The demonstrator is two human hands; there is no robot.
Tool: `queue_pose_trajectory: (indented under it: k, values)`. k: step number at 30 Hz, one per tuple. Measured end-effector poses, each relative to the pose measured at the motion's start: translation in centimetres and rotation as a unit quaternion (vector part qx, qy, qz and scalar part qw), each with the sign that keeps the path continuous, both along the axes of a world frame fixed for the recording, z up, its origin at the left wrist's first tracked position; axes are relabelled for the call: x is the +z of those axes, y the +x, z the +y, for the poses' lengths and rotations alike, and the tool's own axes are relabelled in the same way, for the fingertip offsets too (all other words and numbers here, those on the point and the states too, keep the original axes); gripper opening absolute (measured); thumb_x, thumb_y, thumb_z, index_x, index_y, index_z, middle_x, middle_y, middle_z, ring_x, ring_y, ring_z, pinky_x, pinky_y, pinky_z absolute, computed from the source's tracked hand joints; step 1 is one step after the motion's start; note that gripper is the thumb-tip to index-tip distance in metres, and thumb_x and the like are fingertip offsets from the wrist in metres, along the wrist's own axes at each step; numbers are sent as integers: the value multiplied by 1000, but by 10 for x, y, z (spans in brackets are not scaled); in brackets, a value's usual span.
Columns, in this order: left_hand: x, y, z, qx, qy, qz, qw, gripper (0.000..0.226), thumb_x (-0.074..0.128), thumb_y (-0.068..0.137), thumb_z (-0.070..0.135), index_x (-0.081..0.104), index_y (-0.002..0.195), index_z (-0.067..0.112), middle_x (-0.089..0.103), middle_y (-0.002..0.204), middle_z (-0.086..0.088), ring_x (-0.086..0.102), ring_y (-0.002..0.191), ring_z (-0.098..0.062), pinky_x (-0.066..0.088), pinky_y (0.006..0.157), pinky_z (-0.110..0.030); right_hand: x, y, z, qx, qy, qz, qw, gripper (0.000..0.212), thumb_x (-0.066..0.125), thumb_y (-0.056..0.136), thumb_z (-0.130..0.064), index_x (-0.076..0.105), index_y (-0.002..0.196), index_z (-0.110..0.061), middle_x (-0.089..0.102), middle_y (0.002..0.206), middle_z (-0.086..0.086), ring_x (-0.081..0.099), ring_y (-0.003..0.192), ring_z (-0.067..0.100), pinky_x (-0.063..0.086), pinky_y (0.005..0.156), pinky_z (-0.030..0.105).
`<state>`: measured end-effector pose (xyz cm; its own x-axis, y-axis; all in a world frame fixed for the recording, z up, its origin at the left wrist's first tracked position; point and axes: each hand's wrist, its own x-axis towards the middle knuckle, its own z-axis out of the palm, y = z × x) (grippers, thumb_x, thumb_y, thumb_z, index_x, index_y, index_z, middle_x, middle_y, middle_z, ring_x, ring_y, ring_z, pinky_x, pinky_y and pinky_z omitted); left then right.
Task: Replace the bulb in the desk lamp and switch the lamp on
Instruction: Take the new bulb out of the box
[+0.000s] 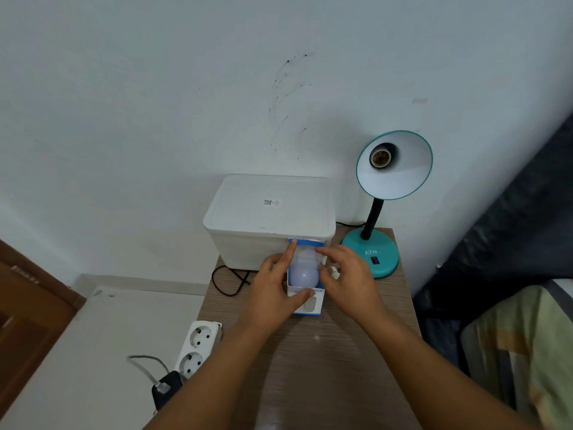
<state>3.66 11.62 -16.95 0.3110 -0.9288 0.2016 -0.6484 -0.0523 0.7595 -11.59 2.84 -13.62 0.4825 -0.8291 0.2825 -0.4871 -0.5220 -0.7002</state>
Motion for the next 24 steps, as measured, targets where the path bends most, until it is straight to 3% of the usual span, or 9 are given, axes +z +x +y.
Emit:
queue_pose_trajectory:
  k: [3, 7, 9, 14, 17, 21, 24]
  values:
    - [-1, 1, 0, 0, 5, -1, 1000, 101, 78, 79, 42, 7, 151, 50, 48, 129, 7, 53, 102, -4, 45, 81, -8, -2, 1, -1, -11, 29, 65, 997, 38, 72, 81, -34, 65, 118, -23, 52, 103, -8, 49, 87, 3, 39, 75, 11]
    - [-1, 4, 0, -8, 11, -4, 1000, 101, 75, 78, 51, 6, 152, 50, 51, 132, 6, 51, 114, -4, 54, 91, -31, -6, 5, -3, -18, 67, 148, 987, 58, 72, 74, -55, 62, 122, -25, 52, 115, -1, 46, 111, 16, 43, 89, 28]
    - [-1, 5, 0, -7, 13, 0, 1000, 100, 72, 78, 55, 7, 153, 48, 52, 133, 6, 50, 116, -3, 55, 92, -34, -5, 8, -4, -16, 82, 174, 981, 64, 70, 71, -60, 62, 123, -23, 53, 118, 0, 46, 113, 18, 46, 92, 34]
    - [-1, 7, -1, -12, 11, -8, 1000, 102, 75, 77, 53, 5, 152, 50, 54, 131, 8, 49, 113, 2, 54, 89, -27, 3, 16, -5, -22, 92, 234, 968, 68, 66, 68, -66, 65, 121, -24, 58, 120, 1, 48, 113, 22, 47, 91, 38]
    - [-3, 8, -2, -12, 9, 11, 1000, 105, 79, 75, 48, 8, 152, 50, 55, 129, 6, 54, 113, -3, 55, 90, -30, 12, 22, -4, -27, 104, 276, 955, 58, 67, 69, -63, 69, 109, -21, 61, 113, 3, 47, 110, 24, 46, 86, 37]
    - [-3, 8, -2, -12, 6, 15, 1000, 107, 81, 72, 49, 10, 152, 50, 57, 124, 6, 56, 109, -2, 55, 89, -32, 15, 27, -2, -48, 114, 278, 953, 52, 68, 65, -63, 70, 95, -20, 61, 104, 4, 48, 104, 24, 48, 82, 38]
    - [-4, 7, -2, -12, 4, 18, 1000, 107, 81, 71, 49, 11, 153, 48, 57, 126, 6, 55, 114, -3, 54, 92, -33, 12, 27, 2, -56, 123, 252, 958, 52, 69, 64, -61, 70, 97, -21, 61, 105, 2, 48, 105, 23, 49, 84, 38]
